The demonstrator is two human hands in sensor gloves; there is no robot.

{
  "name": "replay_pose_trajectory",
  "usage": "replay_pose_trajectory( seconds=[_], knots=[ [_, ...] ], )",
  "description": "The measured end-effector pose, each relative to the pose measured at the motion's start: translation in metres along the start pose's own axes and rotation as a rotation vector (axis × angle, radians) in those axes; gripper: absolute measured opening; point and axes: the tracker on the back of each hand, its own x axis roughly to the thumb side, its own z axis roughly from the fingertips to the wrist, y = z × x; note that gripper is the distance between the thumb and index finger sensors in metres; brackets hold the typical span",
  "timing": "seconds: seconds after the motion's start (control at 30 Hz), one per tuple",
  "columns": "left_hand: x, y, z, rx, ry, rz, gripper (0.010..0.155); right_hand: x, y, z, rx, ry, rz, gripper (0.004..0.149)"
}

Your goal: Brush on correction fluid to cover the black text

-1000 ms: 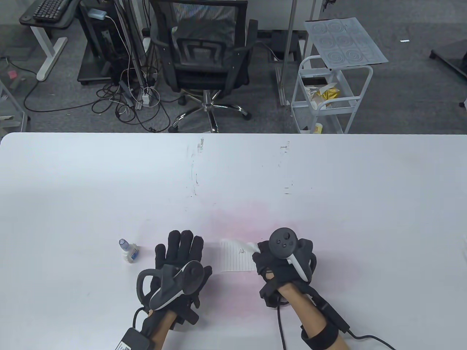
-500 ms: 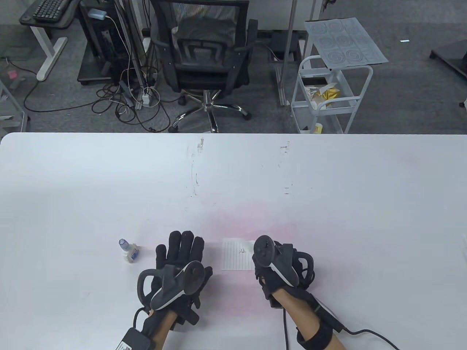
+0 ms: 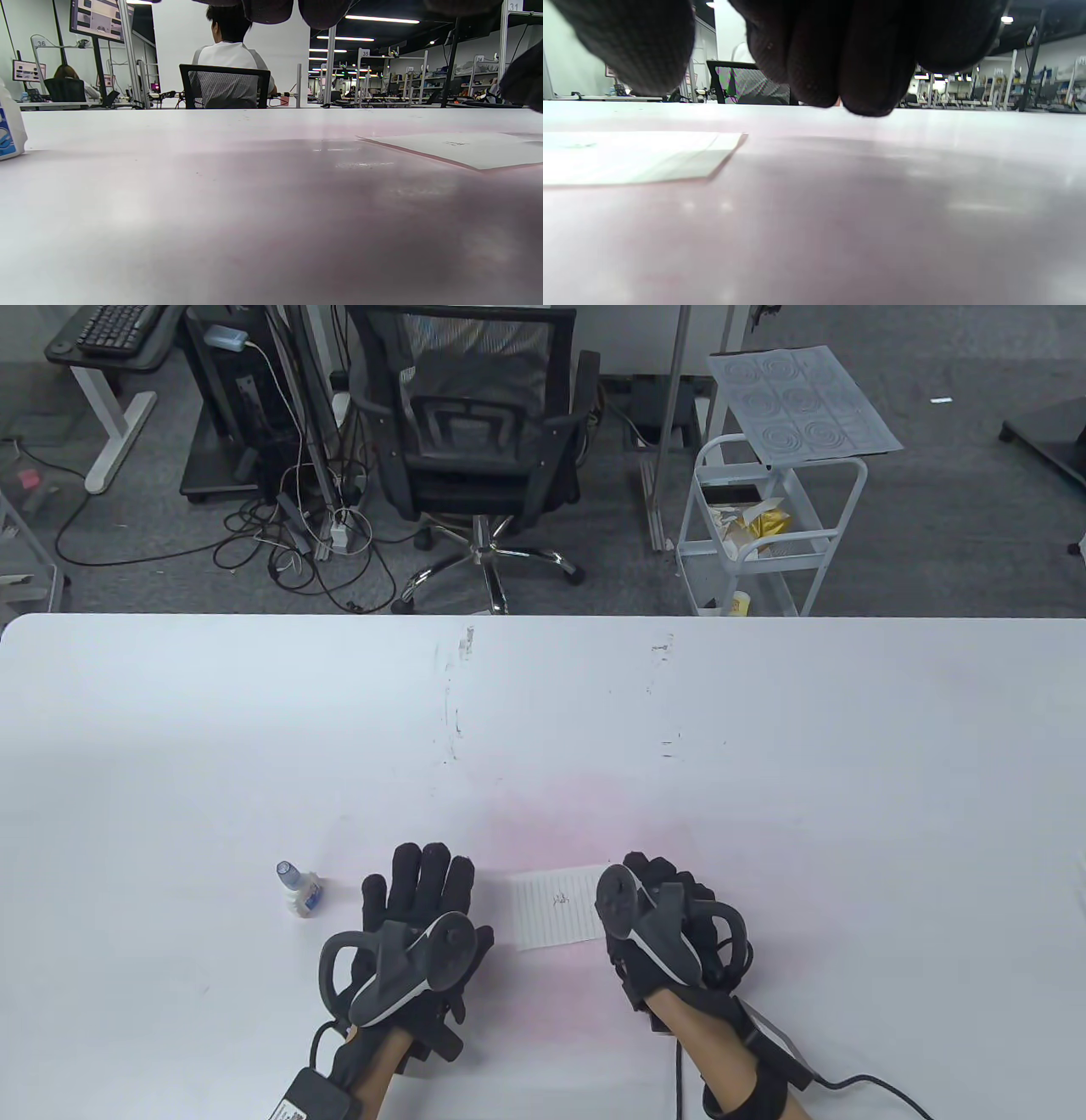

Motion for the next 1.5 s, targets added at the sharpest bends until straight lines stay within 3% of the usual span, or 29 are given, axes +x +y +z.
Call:
replay_pose_trajectory(
  seconds=[0.17, 0.3, 0.47, 0.57, 0.77, 1.03, 1.17, 1.33, 1.5],
  knots=[
    [0.000, 0.000, 0.000, 0.004, -0.001, 0.001, 0.078, -0.016, -0.023, 0.010, -0.091, -0.025, -0.067, 0.074],
    [0.000, 0.000, -0.001, 0.007, 0.001, -0.001, 0.077, -0.030, -0.035, 0.018, -0.183, -0.120, -0.095, 0.074],
    [-0.001, -0.001, -0.002, -0.005, 0.009, -0.013, 0.077, -0.049, -0.024, 0.024, -0.165, -0.178, -0.084, 0.075],
    [-0.003, -0.001, -0.003, -0.010, 0.017, -0.013, 0.077, -0.055, -0.013, 0.023, -0.096, -0.208, -0.047, 0.075],
    [-0.015, 0.010, -0.002, 0.039, 0.043, 0.005, 0.077, -0.059, -0.010, 0.025, -0.103, -0.210, -0.040, 0.075],
    [-0.073, 0.052, 0.014, 0.288, 0.210, 0.128, 0.077, -0.057, -0.011, 0.025, -0.111, -0.215, -0.042, 0.074],
    [-0.110, 0.055, 0.023, 0.360, 0.321, 0.254, 0.077, -0.057, -0.011, 0.025, -0.112, -0.213, -0.047, 0.074],
    [-0.142, 0.044, 0.028, 0.373, 0.438, 0.384, 0.078, -0.056, -0.011, 0.025, -0.112, -0.214, -0.048, 0.074],
    [-0.157, 0.026, 0.024, 0.288, 0.519, 0.388, 0.080, -0.056, -0.011, 0.024, -0.109, -0.214, -0.050, 0.076]
  ],
)
